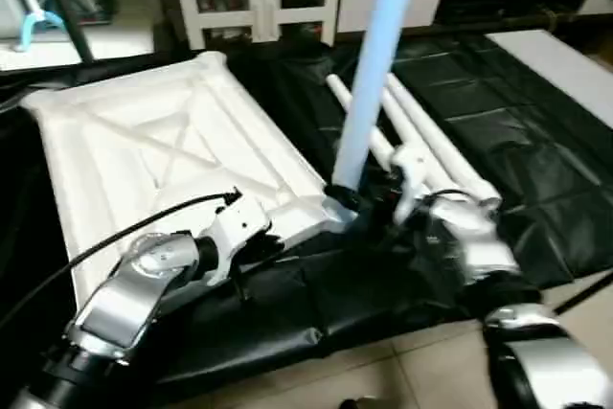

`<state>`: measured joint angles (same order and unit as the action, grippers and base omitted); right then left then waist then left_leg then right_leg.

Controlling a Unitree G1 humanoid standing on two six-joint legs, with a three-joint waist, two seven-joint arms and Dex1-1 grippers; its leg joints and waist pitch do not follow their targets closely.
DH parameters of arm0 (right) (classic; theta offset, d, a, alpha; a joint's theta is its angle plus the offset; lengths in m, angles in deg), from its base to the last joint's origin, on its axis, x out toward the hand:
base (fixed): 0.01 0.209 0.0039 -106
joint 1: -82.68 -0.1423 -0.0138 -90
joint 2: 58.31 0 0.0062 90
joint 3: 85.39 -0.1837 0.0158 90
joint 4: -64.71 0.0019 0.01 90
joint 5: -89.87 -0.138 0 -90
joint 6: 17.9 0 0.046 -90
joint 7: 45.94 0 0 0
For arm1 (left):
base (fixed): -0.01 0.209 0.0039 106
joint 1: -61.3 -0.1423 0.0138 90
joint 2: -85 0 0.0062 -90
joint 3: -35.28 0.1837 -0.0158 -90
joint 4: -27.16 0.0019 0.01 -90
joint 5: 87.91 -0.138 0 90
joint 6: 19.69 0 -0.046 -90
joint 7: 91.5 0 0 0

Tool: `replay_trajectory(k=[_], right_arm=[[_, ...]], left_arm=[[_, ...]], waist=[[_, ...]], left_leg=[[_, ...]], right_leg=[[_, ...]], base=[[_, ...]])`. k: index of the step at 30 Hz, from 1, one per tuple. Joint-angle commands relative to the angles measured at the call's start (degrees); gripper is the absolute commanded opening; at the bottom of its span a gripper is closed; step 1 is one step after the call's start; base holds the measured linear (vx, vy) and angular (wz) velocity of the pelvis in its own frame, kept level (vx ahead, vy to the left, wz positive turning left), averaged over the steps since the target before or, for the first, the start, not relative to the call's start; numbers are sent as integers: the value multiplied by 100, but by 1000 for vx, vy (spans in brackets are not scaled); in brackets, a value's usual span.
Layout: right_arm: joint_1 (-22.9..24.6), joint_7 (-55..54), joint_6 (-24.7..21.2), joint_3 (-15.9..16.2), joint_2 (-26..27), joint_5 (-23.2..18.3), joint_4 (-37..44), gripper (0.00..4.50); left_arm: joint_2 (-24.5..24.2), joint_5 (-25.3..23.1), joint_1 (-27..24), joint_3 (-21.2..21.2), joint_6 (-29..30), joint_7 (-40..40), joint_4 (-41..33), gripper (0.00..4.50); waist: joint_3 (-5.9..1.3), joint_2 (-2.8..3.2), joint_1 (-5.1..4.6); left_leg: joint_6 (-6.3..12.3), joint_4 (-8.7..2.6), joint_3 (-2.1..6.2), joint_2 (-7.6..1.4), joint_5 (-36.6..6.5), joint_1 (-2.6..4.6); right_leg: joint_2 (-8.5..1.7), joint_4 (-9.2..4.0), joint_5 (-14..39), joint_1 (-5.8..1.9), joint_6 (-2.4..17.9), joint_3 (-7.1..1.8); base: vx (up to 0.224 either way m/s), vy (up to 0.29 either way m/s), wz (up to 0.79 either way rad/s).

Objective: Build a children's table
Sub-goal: Rotate leg to tighten

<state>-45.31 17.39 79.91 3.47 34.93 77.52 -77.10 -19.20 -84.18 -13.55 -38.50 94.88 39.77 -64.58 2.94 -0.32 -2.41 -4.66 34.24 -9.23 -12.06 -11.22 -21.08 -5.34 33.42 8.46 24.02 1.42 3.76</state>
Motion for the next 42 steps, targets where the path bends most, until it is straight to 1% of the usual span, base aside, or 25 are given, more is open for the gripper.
replay_trajectory(k=[1,4,5,8,9,12,14,16,18,22,25,26,27,28,29,30,31,32,33,34,36,37,40,41,42], right_arm=[[44,240,-69,-22,-177,-121,108,333],[6,631,-183,100,-190,-107,64,319],[-4,647,-206,93,-181,-115,56,300],[-56,539,-260,48,-109,-118,9,295],[-79,450,-251,31,-77,-88,-37,269],[-79,422,-241,32,-62,-79,-67,258],[-72,258,-243,-7,-35,-69,-137,227],[-69,65,-232,-53,-12,-36,-197,216],[-68,-220,-217,-99,25,0,-258,206],[-34,-728,-193,-154,121,75,-328,199],[50,-1758,-144,-127,388,327,-418,196],[37,-2665,-178,-124,570,516,-538,196],[18,-3007,-206,-116,625,587,-598,194],[-25,-3746,-267,-96,742,742,-729,194],[-25,-3746,-267,-96,742,742,-729,193],[-77,-4238,-300,-120,904,768,-843,193],[-136,-4530,-345,-159,1090,716,-935,192],[-190,-4704,-358,-176,1256,678,-988,190],[-242,-4810,-368,-159,1401,670,-1026,190],[-286,-4894,-361,-123,1523,693,-1049,190],[-359,-4919,-322,-51,1656,746,-1081,189],[-420,-4912,-262,1,1723,795,-1090,189],[-451,-4742,-153,-61,1688,718,-1074,189],[-440,-4549,-52,-70,1645,679,-1036,189],[-439,-4532,-43,-71,1641,675,-1033,189]], left_arm=[[-104,-78,-133,214,36,-225,103,0],[-117,19,-157,280,-10,-374,-18,0],[-116,23,-158,286,-2,-367,-33,0],[-97,6,-167,267,-6,-308,-35,0],[-87,0,-173,259,-4,-279,-35,0],[-99,-13,-196,255,-23,-282,-40,0],[-123,-23,-234,240,-44,-285,-54,0],[-124,-20,-242,234,-40,-275,-62,0],[-113,-31,-234,227,-30,-238,-58,0],[-25,-78,-167,217,32,-103,2,0],[185,-243,2,207,248,273,171,0],[371,-409,145,179,535,668,332,0],[476,-464,214,143,653,864,416,0],[711,-580,364,60,911,1294,601,0],[711,-580,364,60,911,1294,601,0],[966,-652,525,-22,1094,1677,786,0],[1190,-664,667,-65,1192,1918,929,0],[1368,-673,782,-74,1230,2076,1034,0],[1526,-666,882,-73,1258,2187,1114,0],[1658,-656,956,-60,1293,2234,1156,0],[1791,-642,1038,-17,1319,2230,1171,0],[1845,-630,1073,26,1317,2179,1142,0],[1707,-665,1002,46,1236,2098,1088,0],[1622,-674,945,16,1219,2072,1068,0],[1615,-674,940,14,1218,2070,1066,0]], waist=[[-371,79,17],[-345,35,31],[-336,51,36],[-345,30,56],[-344,28,71],[-351,30,101],[-358,24,103],[-356,27,100],[-347,24,94],[-313,6,59],[-295,12,10],[-296,25,-23],[-273,13,-59],[-256,20,-98],[-258,19,-106],[-279,19,-134],[-265,18,-152],[-258,42,-207],[-267,54,-222],[-267,40,-257],[-237,83,-280],[-223,99,-329],[-223,143,-351],[-223,116,-380],[-224,113,-372]], left_leg=[[573,-419,-86,-75,-1194,37],[448,-435,-86,-79,-1451,33],[366,-445,-81,-83,-1593,39],[333,-435,-96,-86,-1521,70],[338,-437,-98,-88,-1462,67],[341,-435,-100,-86,-1345,49],[359,-432,-100,-85,-1263,41],[342,-437,-97,-82,-1282,31],[317,-441,-95,-82,-1346,29],[148,-446,-77,-66,-1836,42],[16,-455,-60,-55,-2012,51],[-30,-455,-43,-48,-2158,61],[-60,-459,-40,-38,-2239,53],[-150,-452,-19,-24,-2406,72],[-175,-446,-2,-8,-2493,107],[-168,-419,12,12,-2655,125],[-150,-430,21,17,-2719,128],[-132,-426,52,30,-3002,166],[-119,-422,68,33,-3076,187],[-98,-428,79,42,-3118,153],[-73,-461,128,15,-3451,213],[-84,-505,176,-17,-3702,202],[-139,-608,243,-67,-4019,168],[-138,-607,236,-49,-4033,166],[-140,-587,226,-24,-3978,184]], right_leg=[[-145,-236,766,-337,1635,-149],[-152,-277,1251,-320,1498,-154],[-162,-297,1566,-307,1401,-163],[-160,-306,1524,-276,1384,-178],[-157,-294,1473,-277,1397,-179],[-158,-277,1419,-289,1366,-178],[-157,-267,1333,-297,1380,-176],[-160,-270,1422,-303,1349,-174],[-161,-282,1544,-296,1311,-174],[-172,-356,2351,-247,1053,-176],[-165,-388,2657,-211,915,-165],[-172,-410,2887,-203,829,-155],[-166,-431,3052,-187,764,-146],[-162,-465,3424,-162,609,-116],[-168,-506,3635,-148,520,-90],[-167,-534,3764,-135,420,-70],[-166,-563,3815,-134,372,-45],[-145,-645,3976,-113,202,44],[-149,-667,3944,-112,189,72],[-142,-680,3918,-133,170,95],[-146,-760,3857,-132,143,201],[-155,-768,3732,-196,128,293],[-184,-707,3280,-315,224,334],[-202,-704,3175,-316,275,353],[-242,-739,3296,-290,288,347]], base=[[0,0,0],[0,0,0],[0,0,0],[0,0,0],[0,0,0],[0,0,0],[0,0,0],[0,0,0],[0,0,0],[0,0,0],[0,0,0],[0,0,0],[0,0,0],[0,0,0],[0,0,0],[0,0,0],[0,0,0],[-53,11,-4],[0,0,0],[0,0,0],[0,0,0],[0,0,0],[0,0,0],[0,0,0],[0,0,0]])
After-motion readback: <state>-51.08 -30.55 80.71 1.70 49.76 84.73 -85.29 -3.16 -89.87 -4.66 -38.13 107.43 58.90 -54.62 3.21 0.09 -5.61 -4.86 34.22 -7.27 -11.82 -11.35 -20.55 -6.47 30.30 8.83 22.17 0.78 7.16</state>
